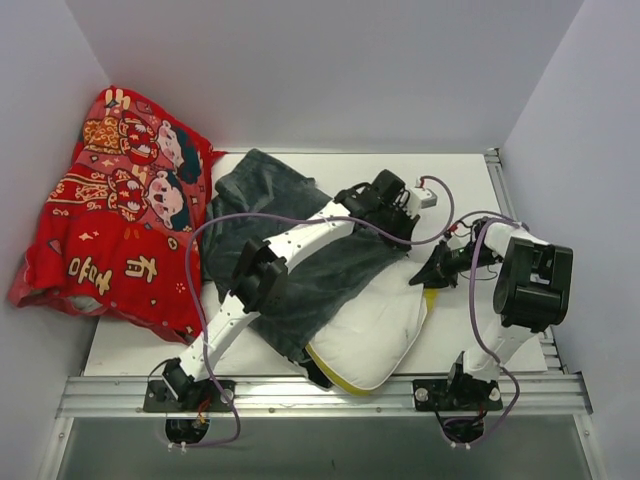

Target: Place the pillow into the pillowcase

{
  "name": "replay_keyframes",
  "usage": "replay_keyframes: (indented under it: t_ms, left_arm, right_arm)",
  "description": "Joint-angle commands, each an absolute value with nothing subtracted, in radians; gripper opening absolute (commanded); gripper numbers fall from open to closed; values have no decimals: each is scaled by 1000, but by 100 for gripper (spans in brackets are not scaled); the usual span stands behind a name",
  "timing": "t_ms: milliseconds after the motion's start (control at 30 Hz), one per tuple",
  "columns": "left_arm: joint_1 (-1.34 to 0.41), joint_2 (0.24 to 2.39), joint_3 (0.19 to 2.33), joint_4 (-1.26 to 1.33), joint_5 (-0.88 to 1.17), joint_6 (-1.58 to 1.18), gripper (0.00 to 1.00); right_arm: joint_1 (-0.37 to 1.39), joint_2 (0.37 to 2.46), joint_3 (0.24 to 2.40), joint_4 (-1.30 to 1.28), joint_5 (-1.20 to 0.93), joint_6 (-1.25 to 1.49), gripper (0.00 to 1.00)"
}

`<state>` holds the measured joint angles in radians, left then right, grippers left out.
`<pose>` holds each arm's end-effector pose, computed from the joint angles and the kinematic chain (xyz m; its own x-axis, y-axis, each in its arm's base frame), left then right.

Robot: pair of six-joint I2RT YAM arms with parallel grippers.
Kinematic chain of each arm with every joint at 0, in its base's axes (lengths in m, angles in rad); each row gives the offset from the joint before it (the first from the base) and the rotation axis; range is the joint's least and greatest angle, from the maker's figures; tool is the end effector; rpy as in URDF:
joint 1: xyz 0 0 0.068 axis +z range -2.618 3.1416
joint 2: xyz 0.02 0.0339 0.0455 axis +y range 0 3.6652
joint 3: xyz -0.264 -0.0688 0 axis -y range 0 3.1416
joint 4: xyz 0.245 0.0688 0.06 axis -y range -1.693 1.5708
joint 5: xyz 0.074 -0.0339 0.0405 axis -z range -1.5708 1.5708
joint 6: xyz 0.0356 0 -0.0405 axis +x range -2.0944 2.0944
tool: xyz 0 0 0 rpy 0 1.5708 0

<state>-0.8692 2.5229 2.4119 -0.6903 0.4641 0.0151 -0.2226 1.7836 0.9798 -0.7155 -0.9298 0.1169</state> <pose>0.3485 -0.4371 0.2231 -0.4502 0.5537 -0.7005 0.8909 0.3310 -0.3110 0.2929 -0.0371 0.1416 -0.9567 0.2881 0.0422 0.2048 0.5626 0.8010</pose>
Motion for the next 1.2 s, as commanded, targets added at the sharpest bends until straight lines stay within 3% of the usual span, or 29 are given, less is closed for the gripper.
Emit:
replay_keyframes:
  t_ms: [0, 100, 267, 300, 333, 367, 433, 467, 567, 600, 733, 833, 933, 1167]
  left_arm:
    - [-999, 2442, 2464, -470, 686, -177, 0]
    - [-1009, 2416, 2404, -341, 706, -277, 0]
    - [-945, 2359, 2287, -318, 638, -219, 1]
    - [-922, 2359, 2304, -327, 614, -191, 11]
    - [-889, 2362, 2339, -394, 589, -161, 41]
    - [-870, 2364, 2414, -441, 554, -120, 50]
    - [-836, 2347, 2463, -587, 448, 45, 62]
    - [-824, 2291, 2453, -618, 424, 87, 63]
    - [-767, 2081, 2190, -653, 373, 176, 65]
    - [-750, 2024, 2027, -653, 367, 189, 65]
    - [-698, 1742, 1660, -653, 358, 176, 66]
    - [-707, 1671, 1496, -641, 377, 134, 68]
    - [-752, 1660, 1441, -623, 368, 72, 67]
    - [-847, 1767, 1442, -566, 328, 55, 65]
  right_arm:
    - [-195, 1688, 993, -629, -1071, 202, 0]
    - [-201, 1652, 977, -623, -1085, 209, 0]
    - [-222, 1625, 963, -604, -1034, 187, 0]
    - [-222, 1618, 965, -583, -1016, 186, 0]
    - [-222, 1614, 986, -571, -990, 180, 0]
    - [-225, 1611, 1003, -549, -917, 172, 0]
    - [-232, 1612, 1082, -540, -847, 149, 11]
    - [-235, 1611, 1119, -541, -807, 138, 33]
    - [-232, 1557, 1210, -583, -687, 57, 74]
    - [-218, 1514, 1221, -618, -648, 29, 78]
    - [-132, 1413, 1221, -762, -585, -87, 78]
    - [-53, 1344, 1106, -811, -583, -69, 79]
    - [-26, 1342, 974, -808, -580, -22, 80]
    - [-71, 1556, 997, -850, -650, -9, 78]
